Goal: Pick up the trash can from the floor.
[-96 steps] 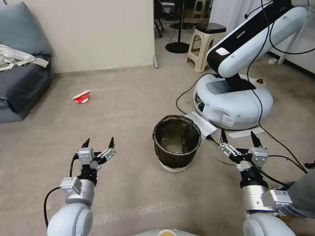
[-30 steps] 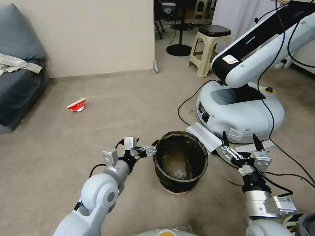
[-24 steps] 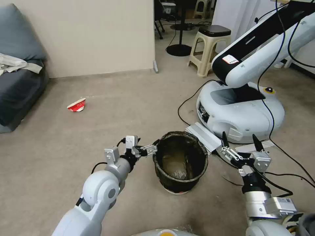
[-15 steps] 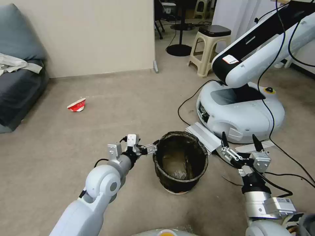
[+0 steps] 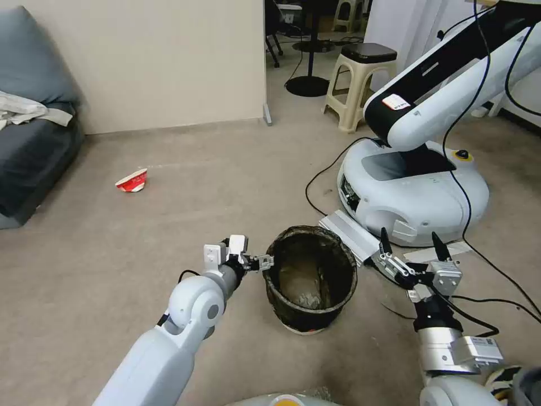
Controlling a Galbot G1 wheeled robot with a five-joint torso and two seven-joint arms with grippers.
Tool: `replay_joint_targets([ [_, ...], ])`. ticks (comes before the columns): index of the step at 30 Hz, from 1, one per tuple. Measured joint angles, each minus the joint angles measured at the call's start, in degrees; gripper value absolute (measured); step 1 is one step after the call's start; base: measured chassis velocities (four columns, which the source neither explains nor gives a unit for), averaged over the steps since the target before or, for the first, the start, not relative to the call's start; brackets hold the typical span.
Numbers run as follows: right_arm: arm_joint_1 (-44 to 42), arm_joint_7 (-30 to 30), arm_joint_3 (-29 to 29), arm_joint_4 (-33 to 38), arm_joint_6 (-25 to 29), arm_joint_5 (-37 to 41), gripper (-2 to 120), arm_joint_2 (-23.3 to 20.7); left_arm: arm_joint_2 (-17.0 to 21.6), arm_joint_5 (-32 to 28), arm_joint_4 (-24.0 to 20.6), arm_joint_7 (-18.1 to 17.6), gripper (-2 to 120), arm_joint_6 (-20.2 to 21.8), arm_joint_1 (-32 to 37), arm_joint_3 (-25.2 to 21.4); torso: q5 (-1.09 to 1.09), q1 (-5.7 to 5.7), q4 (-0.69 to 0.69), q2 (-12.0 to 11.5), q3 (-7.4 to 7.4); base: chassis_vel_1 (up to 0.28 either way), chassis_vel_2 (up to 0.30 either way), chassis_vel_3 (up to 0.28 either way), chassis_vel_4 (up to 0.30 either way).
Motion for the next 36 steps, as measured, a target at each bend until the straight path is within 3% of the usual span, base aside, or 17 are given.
replay_joint_targets([
  [22, 0.1, 0.6, 0.3, -0.2, 0.0, 0.4, 100, -0.4, -0.6, -6.0, 3.6, -9.3, 100, 1.2, -4.3, 6.5, 0.0, 0.0, 0.0, 0.0, 0.0, 0.0, 0.0, 0.0, 0.0],
  [36, 0.2, 0.9, 0.9, -0.4, 0.0, 1.5, 100, -1.0, -0.5, -9.2, 6.3, -12.4, 99, 1.2, -7.2, 9.4, 0.0, 0.0, 0.0, 0.0, 0.0, 0.0, 0.0, 0.0, 0.0],
])
